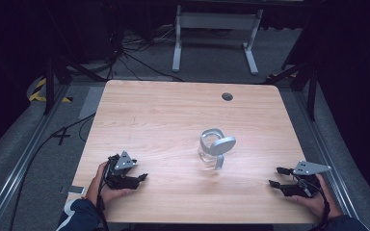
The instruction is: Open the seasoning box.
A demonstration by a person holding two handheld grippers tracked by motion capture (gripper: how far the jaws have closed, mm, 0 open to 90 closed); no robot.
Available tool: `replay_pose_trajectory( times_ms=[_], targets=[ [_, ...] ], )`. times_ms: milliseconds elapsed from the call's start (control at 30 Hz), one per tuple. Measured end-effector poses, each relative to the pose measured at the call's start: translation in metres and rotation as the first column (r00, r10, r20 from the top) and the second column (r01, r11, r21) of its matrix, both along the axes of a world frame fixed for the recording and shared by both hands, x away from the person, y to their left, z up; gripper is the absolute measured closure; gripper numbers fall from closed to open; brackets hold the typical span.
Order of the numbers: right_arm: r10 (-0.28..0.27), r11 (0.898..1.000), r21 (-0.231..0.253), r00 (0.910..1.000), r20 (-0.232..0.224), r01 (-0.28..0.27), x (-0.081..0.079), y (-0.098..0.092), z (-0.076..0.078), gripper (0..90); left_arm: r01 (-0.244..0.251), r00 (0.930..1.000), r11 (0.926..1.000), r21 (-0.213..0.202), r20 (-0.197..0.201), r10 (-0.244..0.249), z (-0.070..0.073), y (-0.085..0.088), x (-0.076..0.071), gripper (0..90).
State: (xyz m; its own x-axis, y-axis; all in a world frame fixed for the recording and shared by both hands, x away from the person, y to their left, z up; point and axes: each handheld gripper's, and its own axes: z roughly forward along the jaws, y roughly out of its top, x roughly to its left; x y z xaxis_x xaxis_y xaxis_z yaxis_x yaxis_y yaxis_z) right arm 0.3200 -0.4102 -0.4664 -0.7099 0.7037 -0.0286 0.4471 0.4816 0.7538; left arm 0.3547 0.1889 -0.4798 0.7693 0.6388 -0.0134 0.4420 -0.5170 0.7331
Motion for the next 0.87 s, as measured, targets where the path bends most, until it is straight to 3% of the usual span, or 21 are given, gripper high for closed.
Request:
replay_pose_trajectory(
  times_ms=[567,633,867],
  targets=[
    [-0.008,1.0,-0.006,1.0,-0.002,0.008,0.0003,0.0009,0.0,31.7,-0.009,0.9999,1.0,0.003,-0.009,0.009,-0.0003,-0.0008,0.0012,23.7],
    [-0.008,1.0,-0.006,1.0,-0.001,0.008,0.0002,0.0011,-0.0001,31.2,-0.003,1.0,0.9998,0.018,-0.009,0.003,0.0008,-0.0002,0.0021,23.0],
    [-0.006,1.0,-0.008,1.0,-0.003,0.006,-0.0001,0.0012,-0.0002,29.2,-0.017,0.9998,0.9999,0.003,-0.012,0.017,-0.0006,-0.0015,0.002,21.4]
  ],
)
